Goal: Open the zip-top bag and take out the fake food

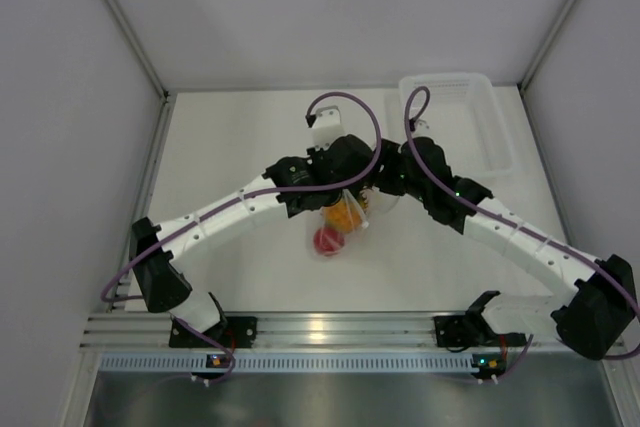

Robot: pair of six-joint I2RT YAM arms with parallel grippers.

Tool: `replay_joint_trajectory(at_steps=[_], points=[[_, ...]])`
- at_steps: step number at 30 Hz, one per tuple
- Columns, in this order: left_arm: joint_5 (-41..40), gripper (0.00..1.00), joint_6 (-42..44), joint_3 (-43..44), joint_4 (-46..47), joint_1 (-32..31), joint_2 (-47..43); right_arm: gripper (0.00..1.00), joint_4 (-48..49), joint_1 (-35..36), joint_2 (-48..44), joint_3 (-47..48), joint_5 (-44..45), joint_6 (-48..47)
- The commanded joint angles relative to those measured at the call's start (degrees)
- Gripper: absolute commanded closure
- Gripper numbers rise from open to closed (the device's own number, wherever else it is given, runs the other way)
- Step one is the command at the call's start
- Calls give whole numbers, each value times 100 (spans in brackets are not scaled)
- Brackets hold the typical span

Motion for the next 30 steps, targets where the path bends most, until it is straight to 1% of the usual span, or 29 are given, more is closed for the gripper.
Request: replay_joint_trajectory(at_steps=[1,6,10,14,17,21,24,25,26,27,28,30], points=[[-60,100,-68,-31,381,-58,-160,38,575,92,46,-55,432,348],[239,100,-85,-13,495,-67,-81,37,453,110,432,103,766,392],[292,100,-155,-110,627,-67,-151,37,435,110,766,182,846,489],[380,100,-155,-189,733,-67,-256,35,470,119,1021,121,1126,620],[494,100,-138,-277,820,-67,-326,35,662,119,1136,24,1338,735],[618,100,-68,-400,952,-67,-423,38,1163,119,1206,-90,1329,779],[626,100,-76,-453,961,-67,-494,44,1365,128,1268,-55,1347,753],[626,100,-59,-470,952,-67,-529,49,1393,119,1285,-29,1364,744],[618,100,-50,-505,970,-67,-555,52,1384,119,1346,6,1382,683],[600,100,-33,-523,979,-67,-573,57,1384,119,1382,41,1382,639],[583,100,-6,-540,996,-58,-582,70,1297,119,1417,120,1399,595],[547,100,11,-549,996,-41,-582,78,1235,128,1409,139,1391,507]])
